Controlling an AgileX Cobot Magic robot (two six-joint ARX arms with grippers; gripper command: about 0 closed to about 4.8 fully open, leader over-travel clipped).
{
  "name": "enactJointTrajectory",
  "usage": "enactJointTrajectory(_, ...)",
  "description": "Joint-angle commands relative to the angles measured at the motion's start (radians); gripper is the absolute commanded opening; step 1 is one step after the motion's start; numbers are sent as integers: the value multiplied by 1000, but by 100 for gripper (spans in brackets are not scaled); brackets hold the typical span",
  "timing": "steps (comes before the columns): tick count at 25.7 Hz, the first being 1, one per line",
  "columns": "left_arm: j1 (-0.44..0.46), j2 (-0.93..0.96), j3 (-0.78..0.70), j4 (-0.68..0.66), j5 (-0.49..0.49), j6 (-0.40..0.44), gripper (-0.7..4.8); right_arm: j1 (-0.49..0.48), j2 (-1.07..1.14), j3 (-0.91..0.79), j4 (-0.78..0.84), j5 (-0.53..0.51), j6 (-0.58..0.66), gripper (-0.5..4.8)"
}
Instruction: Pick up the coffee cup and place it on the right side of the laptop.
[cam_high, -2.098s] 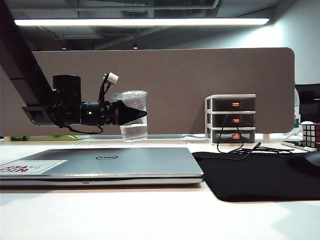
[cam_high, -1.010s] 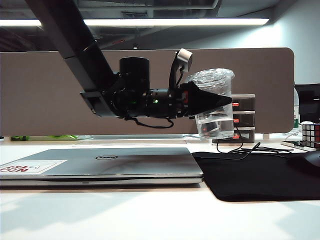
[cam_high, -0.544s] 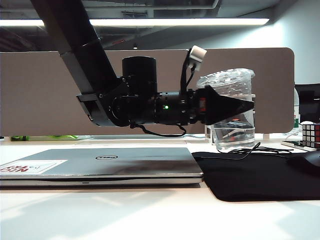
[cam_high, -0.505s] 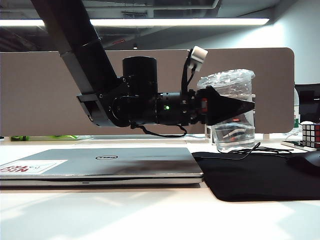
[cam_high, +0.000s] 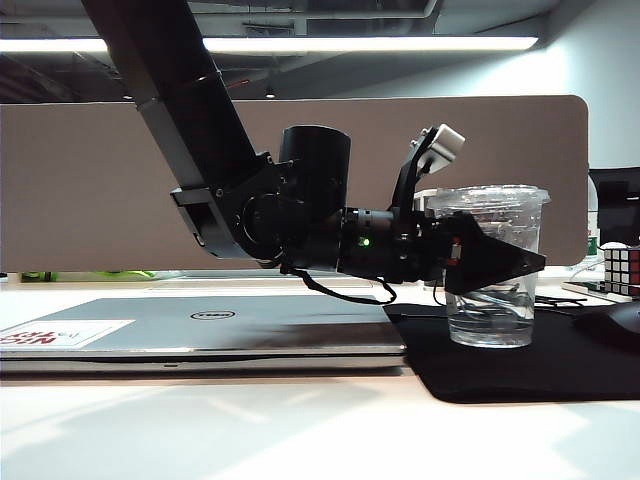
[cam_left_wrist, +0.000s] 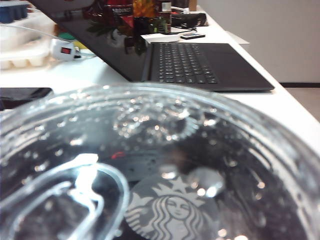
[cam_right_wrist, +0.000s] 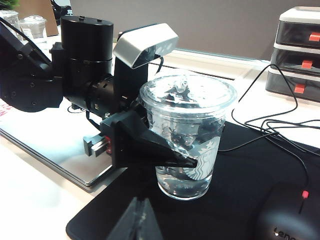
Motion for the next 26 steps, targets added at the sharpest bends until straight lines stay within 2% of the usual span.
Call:
enactJointTrajectory(1, 1, -9, 2, 14, 0, 26, 365, 0, -1, -6, 10, -2, -3, -1)
enactJointTrajectory(7, 2, -8, 2, -6, 0, 27, 378, 0, -1, -6, 10, -2, -3, -1)
enactJointTrajectory(8, 2, -8, 2, -14, 1, 26, 404, 0, -1, -6, 10, -2, -3, -1)
enactJointTrajectory(9, 2, -8, 2, -27, 3, 26, 479, 0, -1, -6, 10, -2, -3, -1)
enactJointTrajectory(17, 8, -9, 2, -61, 6, 26, 479, 0, -1, -6, 10, -2, -3, -1)
enactJointTrajectory(22, 51, -10, 2, -69, 135, 23, 479, 0, -1, -6, 10, -2, -3, -1)
enactJointTrajectory(23, 73, -10, 2, -69, 201, 9, 479, 0, -1, -6, 10, -2, -3, -1)
enactJointTrajectory(26, 112, -10, 2, -68, 317, -20, 479, 0, -1, -6, 10, -2, -3, -1)
